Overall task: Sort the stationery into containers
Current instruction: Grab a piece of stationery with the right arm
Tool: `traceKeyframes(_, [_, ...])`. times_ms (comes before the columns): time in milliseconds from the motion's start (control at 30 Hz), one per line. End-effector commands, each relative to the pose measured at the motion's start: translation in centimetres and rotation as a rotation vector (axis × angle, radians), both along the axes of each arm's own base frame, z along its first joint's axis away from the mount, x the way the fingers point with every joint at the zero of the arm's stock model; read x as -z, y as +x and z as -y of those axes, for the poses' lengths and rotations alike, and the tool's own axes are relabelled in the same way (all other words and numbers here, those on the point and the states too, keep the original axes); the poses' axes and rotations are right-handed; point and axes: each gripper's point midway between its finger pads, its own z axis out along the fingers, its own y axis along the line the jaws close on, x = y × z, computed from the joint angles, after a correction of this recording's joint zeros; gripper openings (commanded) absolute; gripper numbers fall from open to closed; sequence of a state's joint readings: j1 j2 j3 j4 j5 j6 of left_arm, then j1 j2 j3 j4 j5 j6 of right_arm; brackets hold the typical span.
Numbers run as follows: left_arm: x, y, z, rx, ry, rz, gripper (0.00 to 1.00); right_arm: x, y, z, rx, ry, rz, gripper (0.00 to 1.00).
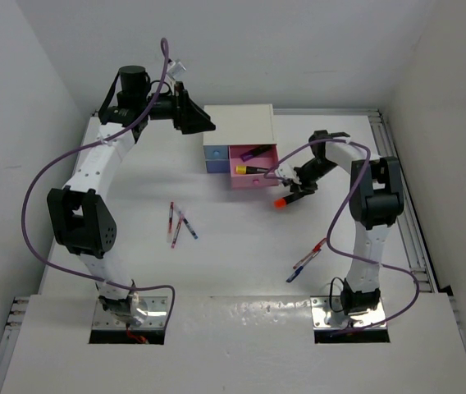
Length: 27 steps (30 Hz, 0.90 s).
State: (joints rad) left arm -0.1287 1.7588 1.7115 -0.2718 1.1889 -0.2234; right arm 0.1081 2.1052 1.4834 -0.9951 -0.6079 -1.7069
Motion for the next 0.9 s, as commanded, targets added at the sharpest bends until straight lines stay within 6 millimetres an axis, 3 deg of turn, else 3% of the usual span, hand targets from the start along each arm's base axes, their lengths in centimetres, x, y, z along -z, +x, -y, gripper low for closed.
traceKeyframes(0, [-1.6, -0.6, -0.4, 0.021, -0.019, 0.046, 0.75, -0.5, 0.9, -0.2, -0.02, -0.016, 0.032, 0.29])
traceKeyframes(200, [-1.8, -0.4, -0.6, 0.011, -0.021, 0.042, 0.75, 0.0, 1.4, -0.1, -0.034, -0.068, 0.041, 0.25])
traceKeyframes(400, [-1.8, -0.4, -0.5, 0.012, -0.024, 0.034, 0.75, 0.0, 1.5, -0.2, -0.032, -0.074, 0.042, 0.28])
traceKeyframes(500, [-1.6, -0.1, -0.5, 0.01, -0.027, 0.028, 0.74, -0.5, 1.7, -0.2, 0.008, -0.047, 0.038, 0.37])
traceKeyframes(533, [-1.7, -0.1, -0.5, 0.01, -0.028, 0.03, 0.74, -1.0, 2.0, -0.5, 0.028, -0.015, 0.046, 0.46])
traceKeyframes(633, [-1.6, -0.1, -0.5, 0.009, -0.029, 0.025, 0.74, -2.2, 2.5, -1.0, 0.09, 0.049, 0.06, 0.5])
traceKeyframes(867, [-2.1, -0.1, -0.5, 0.009, -0.033, 0.036, 0.74, -2.1, 2.2, -0.9, 0.148, 0.051, 0.026, 0.74])
